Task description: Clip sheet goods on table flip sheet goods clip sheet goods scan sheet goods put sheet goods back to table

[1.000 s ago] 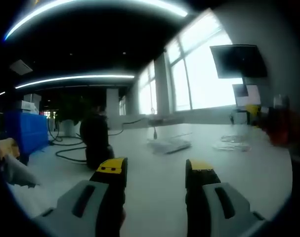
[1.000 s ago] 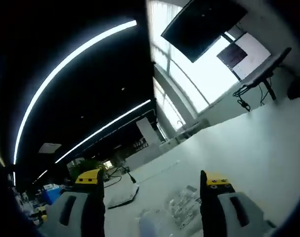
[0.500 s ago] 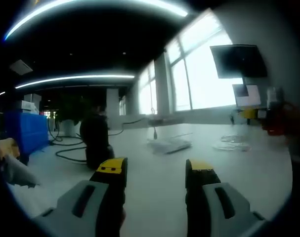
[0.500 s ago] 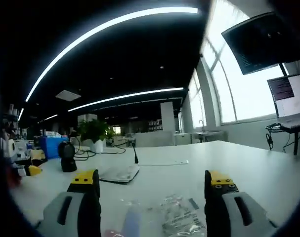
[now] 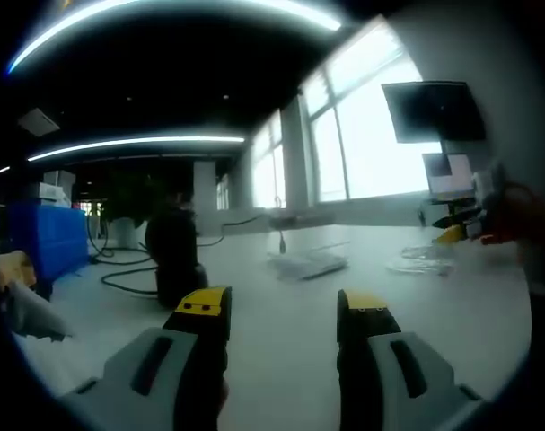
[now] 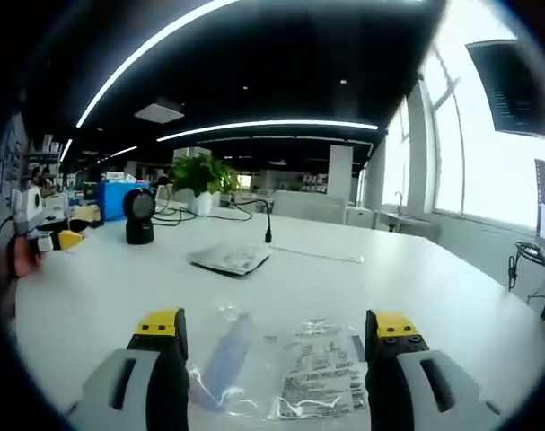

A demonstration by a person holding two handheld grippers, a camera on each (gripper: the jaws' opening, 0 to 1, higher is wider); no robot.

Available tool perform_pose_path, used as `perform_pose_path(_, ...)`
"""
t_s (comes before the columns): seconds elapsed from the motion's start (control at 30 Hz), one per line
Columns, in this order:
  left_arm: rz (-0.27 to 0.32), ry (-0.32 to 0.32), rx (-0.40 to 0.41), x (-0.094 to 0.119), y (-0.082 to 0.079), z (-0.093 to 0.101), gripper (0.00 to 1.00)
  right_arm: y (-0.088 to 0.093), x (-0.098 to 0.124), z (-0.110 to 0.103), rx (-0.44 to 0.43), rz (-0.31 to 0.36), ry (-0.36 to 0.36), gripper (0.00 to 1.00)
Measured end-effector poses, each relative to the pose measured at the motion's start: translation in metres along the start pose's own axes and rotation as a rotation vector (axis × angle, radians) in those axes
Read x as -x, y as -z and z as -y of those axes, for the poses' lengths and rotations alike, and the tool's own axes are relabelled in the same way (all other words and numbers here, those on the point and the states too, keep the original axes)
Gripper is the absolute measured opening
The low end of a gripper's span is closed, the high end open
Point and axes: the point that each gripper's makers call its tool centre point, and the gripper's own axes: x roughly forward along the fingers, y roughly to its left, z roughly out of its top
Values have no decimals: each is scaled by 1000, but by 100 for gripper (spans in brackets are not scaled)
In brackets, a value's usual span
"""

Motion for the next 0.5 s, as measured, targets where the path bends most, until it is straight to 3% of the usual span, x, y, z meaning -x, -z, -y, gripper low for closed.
perform_pose_path(0.17, 0, 0, -1, 0, 0, 0, 39, 15, -6, -3, 47, -69, -52, 75)
perform_pose_path(0.5, -6, 6, -6, -1, 1, 1, 39, 43, -12, -7, 34, -145, -101, 71)
